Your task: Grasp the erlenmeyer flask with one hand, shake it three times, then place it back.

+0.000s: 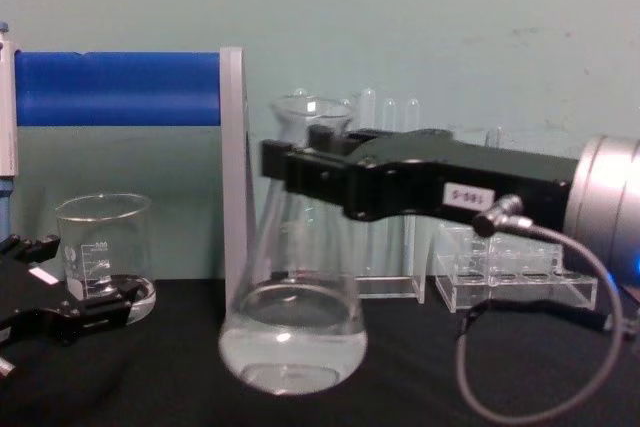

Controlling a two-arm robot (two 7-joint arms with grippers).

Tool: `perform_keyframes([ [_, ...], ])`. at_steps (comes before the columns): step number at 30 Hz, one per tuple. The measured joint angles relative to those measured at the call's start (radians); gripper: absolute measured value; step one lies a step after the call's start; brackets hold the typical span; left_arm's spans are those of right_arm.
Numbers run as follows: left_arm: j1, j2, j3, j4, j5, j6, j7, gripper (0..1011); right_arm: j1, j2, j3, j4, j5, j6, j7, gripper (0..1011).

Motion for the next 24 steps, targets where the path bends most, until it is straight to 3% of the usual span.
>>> perform_keyframes([
  [6,0.0,0.0,0.0,0.0,0.0,0.0,0.0,1001,-0.001,0.018,-0.049,-0.027,0.019,0.004,0.035,449],
  [13,0.0,0.0,0.0,0.0,0.0,0.0,0.0,1001,0.0,0.036,-0.081,-0.04,0.036,0.007,0.047,449],
  [18,0.0,0.0,0.0,0.0,0.0,0.0,0.0,1001,0.007,0.042,-0.082,-0.035,0.042,0.005,0.031,449],
  [24,0.0,0.0,0.0,0.0,0.0,0.0,0.0,1001,0.026,0.043,-0.041,0.005,0.033,-0.01,-0.033,449],
])
